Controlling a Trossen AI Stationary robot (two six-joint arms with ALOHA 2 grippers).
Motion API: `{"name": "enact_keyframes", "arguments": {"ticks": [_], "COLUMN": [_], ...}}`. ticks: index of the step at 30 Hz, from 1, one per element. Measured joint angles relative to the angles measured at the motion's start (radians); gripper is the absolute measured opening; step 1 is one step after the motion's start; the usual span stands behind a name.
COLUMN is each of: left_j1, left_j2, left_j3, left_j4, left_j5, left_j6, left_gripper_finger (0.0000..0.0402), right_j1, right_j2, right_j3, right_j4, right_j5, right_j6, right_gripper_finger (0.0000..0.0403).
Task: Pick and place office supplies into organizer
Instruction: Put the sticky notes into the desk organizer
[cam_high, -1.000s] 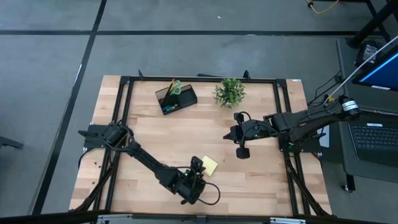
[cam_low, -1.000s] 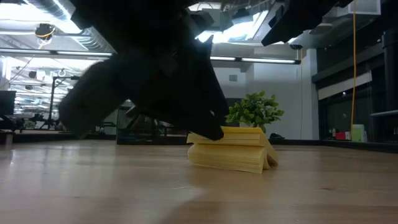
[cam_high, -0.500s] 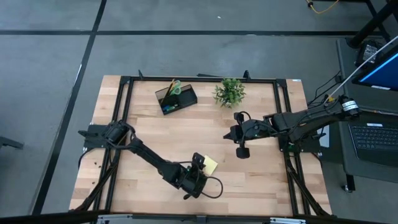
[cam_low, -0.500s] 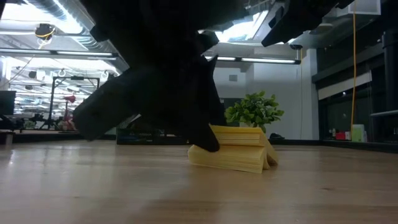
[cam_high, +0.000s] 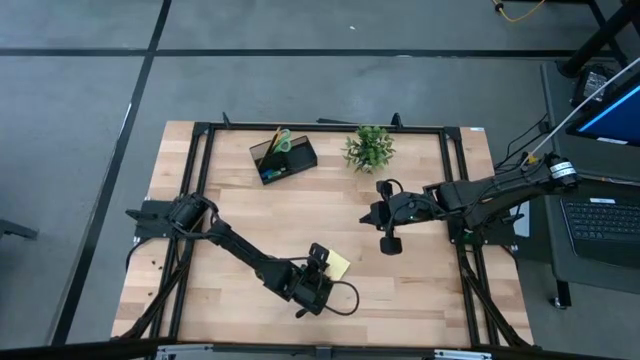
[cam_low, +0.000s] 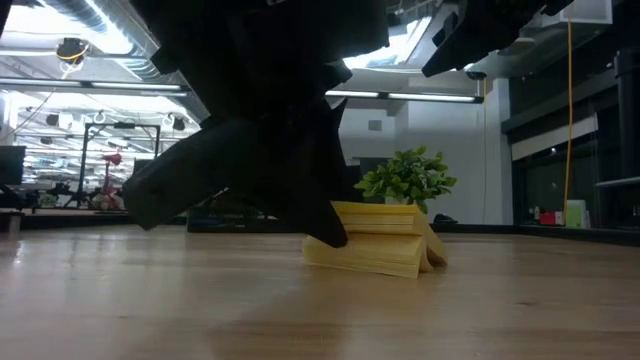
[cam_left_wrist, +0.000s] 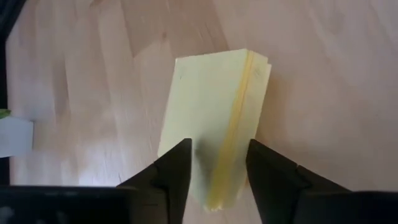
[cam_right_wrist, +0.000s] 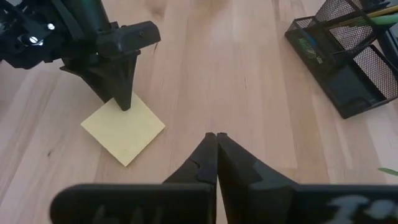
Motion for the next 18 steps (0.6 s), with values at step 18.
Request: {"name": "enact_keyframes", "arguments": {"ticks": [18], "left_j1": [-0.022], "left_j2": [-0.003], "left_j3": [0.000], "left_j4": [-0.040], "left_j5": [-0.253], "left_j6": [0.052], "left_gripper_finger": [0.0008], "right_j1": [0.000], "right_j2": [0.000], "right_j3": [0.000], "right_j4": [0.001], "right_j5": [-0.001], "right_j6": [0.001], "right_gripper_finger": [0.0012]}}
